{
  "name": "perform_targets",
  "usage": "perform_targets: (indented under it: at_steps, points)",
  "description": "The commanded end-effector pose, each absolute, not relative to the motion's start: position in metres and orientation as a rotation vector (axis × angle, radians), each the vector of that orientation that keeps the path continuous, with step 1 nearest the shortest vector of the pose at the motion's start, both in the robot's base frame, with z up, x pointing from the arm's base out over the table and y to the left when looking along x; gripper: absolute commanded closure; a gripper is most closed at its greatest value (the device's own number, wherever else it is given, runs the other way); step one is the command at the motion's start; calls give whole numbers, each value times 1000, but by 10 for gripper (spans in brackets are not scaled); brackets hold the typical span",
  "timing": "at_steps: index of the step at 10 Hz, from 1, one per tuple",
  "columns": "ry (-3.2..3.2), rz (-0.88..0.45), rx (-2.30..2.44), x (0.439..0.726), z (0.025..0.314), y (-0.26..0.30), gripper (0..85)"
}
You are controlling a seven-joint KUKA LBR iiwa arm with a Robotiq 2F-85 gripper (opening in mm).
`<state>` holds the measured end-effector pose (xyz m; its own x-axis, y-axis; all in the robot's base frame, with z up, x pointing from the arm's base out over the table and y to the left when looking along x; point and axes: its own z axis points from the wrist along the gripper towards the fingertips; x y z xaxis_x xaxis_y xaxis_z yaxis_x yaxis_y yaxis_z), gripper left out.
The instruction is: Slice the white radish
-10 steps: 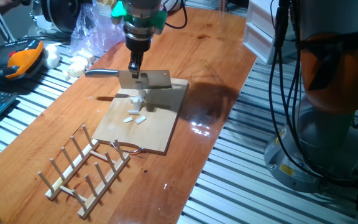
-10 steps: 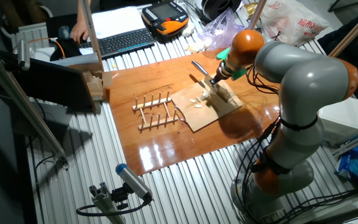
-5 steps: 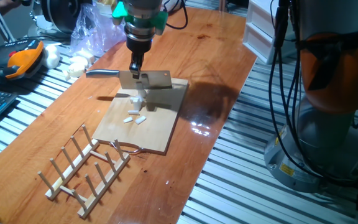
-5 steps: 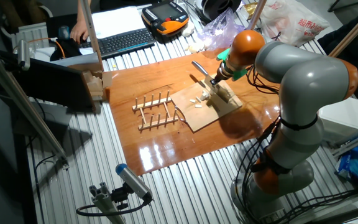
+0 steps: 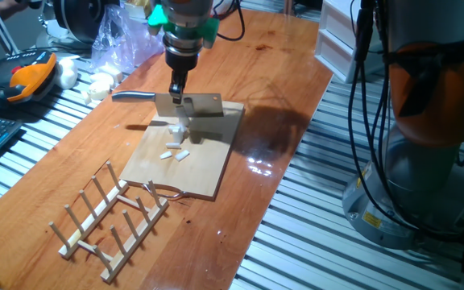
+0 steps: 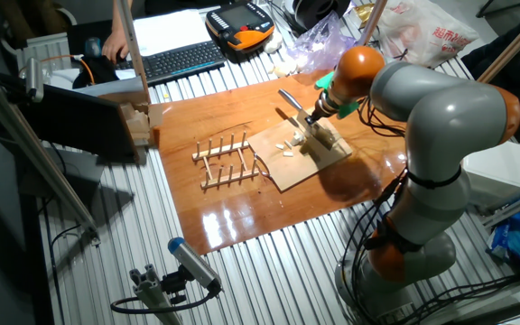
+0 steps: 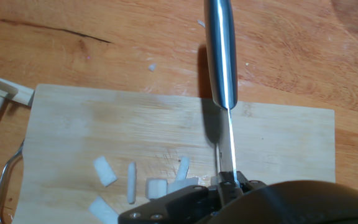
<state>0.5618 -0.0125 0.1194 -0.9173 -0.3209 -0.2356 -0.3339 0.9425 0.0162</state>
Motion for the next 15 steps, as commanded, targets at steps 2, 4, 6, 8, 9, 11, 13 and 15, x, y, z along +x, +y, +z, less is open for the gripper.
perform_targets:
  at_steps: [2,4,6,8,9,11,13,15]
  points:
    - [2868,84,-490,561,119,-13,850]
    - [2867,86,-490,561,117,-13,850]
    - [2860,86,-492,561,112,-13,850]
    - [2852,84,-495,560,108,-13,850]
    - [2849,82,-496,560,107,-13,850]
    - [2839,90,-501,558,107,-15,850]
    - [2831,96,-503,557,105,-15,850]
    - [2829,98,-502,557,103,-15,850]
